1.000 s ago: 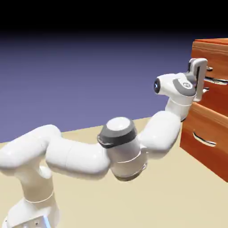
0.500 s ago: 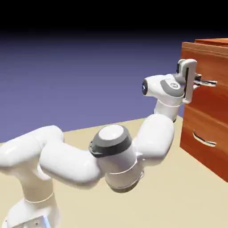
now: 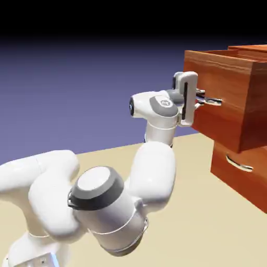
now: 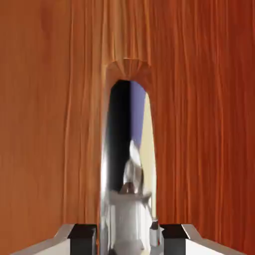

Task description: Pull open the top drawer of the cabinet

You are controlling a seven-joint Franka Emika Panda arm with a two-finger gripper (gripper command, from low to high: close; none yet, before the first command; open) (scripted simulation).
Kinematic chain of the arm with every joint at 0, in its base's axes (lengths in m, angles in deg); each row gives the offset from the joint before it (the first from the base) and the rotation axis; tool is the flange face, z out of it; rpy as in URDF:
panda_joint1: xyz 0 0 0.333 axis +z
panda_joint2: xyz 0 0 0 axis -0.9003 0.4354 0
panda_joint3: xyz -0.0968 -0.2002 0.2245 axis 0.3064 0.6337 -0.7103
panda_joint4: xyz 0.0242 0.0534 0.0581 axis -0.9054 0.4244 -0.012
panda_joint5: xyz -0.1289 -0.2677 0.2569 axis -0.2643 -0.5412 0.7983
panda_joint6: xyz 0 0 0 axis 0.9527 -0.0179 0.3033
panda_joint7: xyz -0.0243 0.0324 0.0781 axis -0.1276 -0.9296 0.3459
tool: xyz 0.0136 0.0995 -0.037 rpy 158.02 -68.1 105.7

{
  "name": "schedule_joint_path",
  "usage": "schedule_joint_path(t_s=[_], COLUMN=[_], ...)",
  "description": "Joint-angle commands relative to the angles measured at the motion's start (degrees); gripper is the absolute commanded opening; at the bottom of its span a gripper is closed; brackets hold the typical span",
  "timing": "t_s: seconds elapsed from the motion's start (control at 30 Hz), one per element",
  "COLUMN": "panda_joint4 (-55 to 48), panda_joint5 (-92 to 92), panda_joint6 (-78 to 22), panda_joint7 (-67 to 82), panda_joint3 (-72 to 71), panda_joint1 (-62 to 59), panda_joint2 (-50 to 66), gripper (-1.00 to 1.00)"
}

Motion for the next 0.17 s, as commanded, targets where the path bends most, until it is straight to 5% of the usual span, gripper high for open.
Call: schedule_joint_path(t_s=[0.0,0.03,0.13], panda_joint4=[1.1,1.1,5.2], panda_joint5=[0.5,0.5,1.8], panda_joint6=[-0.3,-0.3,-1.5], panda_joint7=[0.0,0.0,-0.1], panda_joint3=[-0.3,-0.3,-1.7], panda_joint1=[-0.8,-0.8,-3.8], panda_joint2=[0.2,0.2,0.9], gripper=[-1.0,1.0,1.0])
